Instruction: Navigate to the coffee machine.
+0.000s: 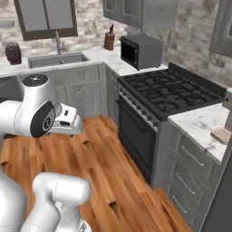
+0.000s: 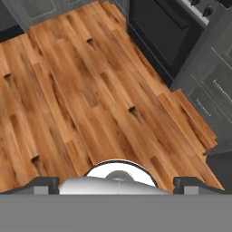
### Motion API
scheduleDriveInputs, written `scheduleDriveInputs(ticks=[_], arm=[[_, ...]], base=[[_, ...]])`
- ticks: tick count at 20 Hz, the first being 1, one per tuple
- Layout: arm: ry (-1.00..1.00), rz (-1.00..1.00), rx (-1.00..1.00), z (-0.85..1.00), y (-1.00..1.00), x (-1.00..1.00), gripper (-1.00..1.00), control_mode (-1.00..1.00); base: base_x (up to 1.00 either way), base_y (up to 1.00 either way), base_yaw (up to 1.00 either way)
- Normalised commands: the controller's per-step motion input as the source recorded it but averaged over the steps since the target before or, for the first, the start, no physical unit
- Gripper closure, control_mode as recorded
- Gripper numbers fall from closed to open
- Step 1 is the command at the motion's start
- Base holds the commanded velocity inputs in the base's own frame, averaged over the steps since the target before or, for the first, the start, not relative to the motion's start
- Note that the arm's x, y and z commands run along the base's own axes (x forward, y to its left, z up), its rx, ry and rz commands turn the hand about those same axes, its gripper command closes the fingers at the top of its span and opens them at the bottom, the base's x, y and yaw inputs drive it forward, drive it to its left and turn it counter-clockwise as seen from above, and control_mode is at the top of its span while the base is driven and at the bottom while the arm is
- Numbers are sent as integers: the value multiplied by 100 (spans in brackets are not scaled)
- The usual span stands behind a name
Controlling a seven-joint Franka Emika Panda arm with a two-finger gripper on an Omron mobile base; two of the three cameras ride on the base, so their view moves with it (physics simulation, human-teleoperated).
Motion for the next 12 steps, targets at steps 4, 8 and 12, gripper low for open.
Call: scheduleDriveInputs(ticks=[4, 8, 12], arm=[[0, 0, 0, 0, 0, 0, -100, 100], [0, 0, 0, 0, 0, 0, -100, 100], [0, 0, 0, 0, 0, 0, -100, 100]], base=[[100, 41, -8], [100, 17, -29], [32, 0, -88]])
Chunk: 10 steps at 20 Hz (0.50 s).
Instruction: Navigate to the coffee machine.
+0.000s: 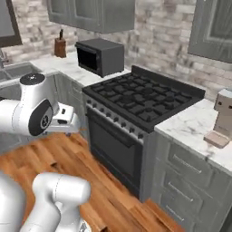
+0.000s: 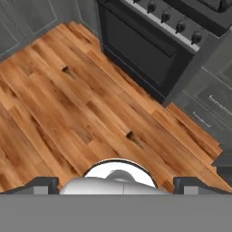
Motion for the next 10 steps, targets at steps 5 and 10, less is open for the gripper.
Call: scheduleDriveInputs(ticks=[5, 10], arm=[[0, 0, 0, 0, 0, 0, -100, 100], [0, 0, 0, 0, 0, 0, -100, 100]], base=[[1, 0, -99], [1, 0, -100]])
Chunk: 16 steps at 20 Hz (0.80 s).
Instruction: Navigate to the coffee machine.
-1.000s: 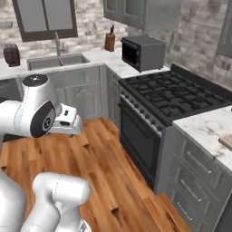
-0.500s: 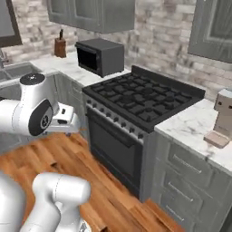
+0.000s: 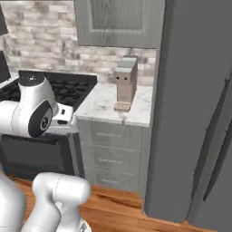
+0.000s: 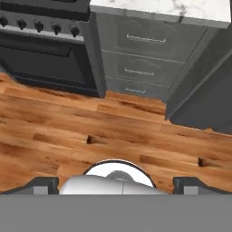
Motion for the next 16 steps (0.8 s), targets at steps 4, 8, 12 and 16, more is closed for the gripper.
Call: scheduleDriveInputs(ticks=[4, 8, 12, 16], arm=[[0, 0, 0, 0, 0, 0, -100, 100], [0, 0, 0, 0, 0, 0, -100, 100], [0, 0, 0, 0, 0, 0, -100, 100], [0, 0, 0, 0, 0, 0, -100, 100]], base=[[31, 0, -88], [78, 3, -36], [19, 57, 0], [63, 52, 10]])
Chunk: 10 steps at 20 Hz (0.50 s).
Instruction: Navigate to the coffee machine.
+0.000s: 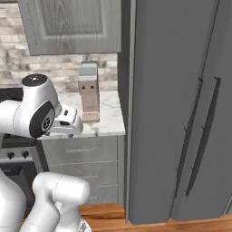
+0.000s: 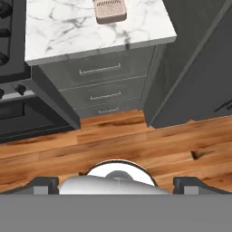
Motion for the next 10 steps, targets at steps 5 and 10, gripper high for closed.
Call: scheduleDriveInputs(ticks=[5, 10], arm=[[0, 0, 0, 0, 0, 0, -100, 100], [0, 0, 0, 0, 0, 0, -100, 100]], base=[[95, 2, 12], [55, 0, 15]])
